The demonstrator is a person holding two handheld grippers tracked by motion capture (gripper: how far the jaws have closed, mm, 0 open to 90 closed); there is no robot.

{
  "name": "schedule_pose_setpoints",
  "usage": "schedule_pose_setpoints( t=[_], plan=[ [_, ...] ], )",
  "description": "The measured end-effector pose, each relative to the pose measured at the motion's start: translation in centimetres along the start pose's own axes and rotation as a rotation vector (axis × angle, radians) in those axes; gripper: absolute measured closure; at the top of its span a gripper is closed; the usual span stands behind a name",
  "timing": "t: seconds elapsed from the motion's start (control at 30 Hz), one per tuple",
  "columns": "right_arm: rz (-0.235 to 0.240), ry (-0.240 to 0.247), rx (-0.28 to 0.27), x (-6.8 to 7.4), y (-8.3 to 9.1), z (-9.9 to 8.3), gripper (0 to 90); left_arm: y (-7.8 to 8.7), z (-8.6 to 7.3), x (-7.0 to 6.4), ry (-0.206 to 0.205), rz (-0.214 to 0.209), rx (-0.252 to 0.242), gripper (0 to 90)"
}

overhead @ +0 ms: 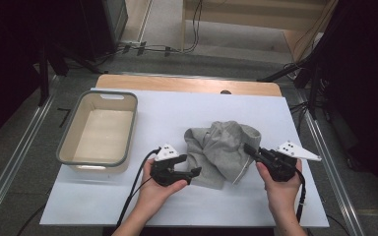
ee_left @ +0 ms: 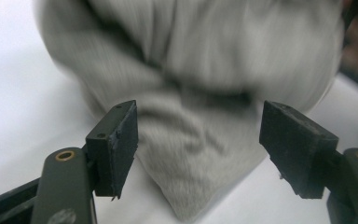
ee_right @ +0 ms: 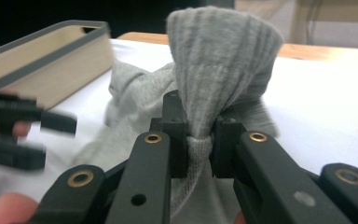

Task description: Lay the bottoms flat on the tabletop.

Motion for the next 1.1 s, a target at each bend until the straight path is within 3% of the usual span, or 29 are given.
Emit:
schedule_pose_setpoints(
  t=[0.1,0.2,0.27,0.3,0.33,0.5,0.77,0.87,1.0,1.03,1.1],
  plan=[
    [-0.024,-0.029,0.003,-1.8,0.2,-0.3,76.9,-1.7,-1.1,-0.5,-0.033,0.016,0.072,32.9],
    [-0.042,-0.044,0.010,-3.0,0.3,-0.7,76.8,-2.3,-1.6,-0.5,-0.064,0.061,0.108,56.7],
    [-0.048,-0.053,0.009,-3.6,0.3,-0.9,76.9,-2.2,-1.7,-0.5,-0.067,0.058,0.118,75.5],
    [-0.056,-0.052,0.014,-3.9,0.3,-1.0,76.9,-1.9,-1.8,-0.6,-0.077,0.033,0.130,80.0],
    [-0.056,-0.052,0.014,-3.9,0.3,-1.0,76.9,-1.9,-1.8,-0.6,-0.077,0.033,0.130,81.5],
    [-0.077,-0.050,0.005,-5.0,0.7,-1.1,76.9,-0.1,-2.7,-2.0,-0.167,-0.019,0.198,83.1],
    [-0.110,-0.039,0.021,-5.8,0.2,-1.4,76.9,3.2,-4.4,-2.8,-0.199,-0.096,0.242,83.5],
    [-0.129,-0.020,0.034,-6.3,-0.4,-1.6,77.2,5.1,-5.0,-3.0,-0.244,-0.119,0.259,83.7],
    [-0.150,-0.010,0.038,-6.7,-0.9,-1.5,77.2,6.5,-5.5,-2.8,-0.281,-0.136,0.287,83.8],
    [-0.174,-0.006,0.048,-7.2,-1.7,-1.7,77.0,6.9,-5.9,-2.3,-0.292,-0.124,0.300,83.6],
    [-0.167,-0.017,0.075,-7.3,-2.6,-2.4,75.7,6.9,-6.1,-2.1,-0.284,-0.112,0.286,81.7]
  ],
)
Point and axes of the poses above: each handheld gripper's, and its own axes: y roughly backward along the jaws, z roughly out of its top, x roughly to its left, the point moved 7 cm from there along -y, roughly forward along the jaws, and after that the axes turned 2 degrees about -z, right-handed, at the moved point
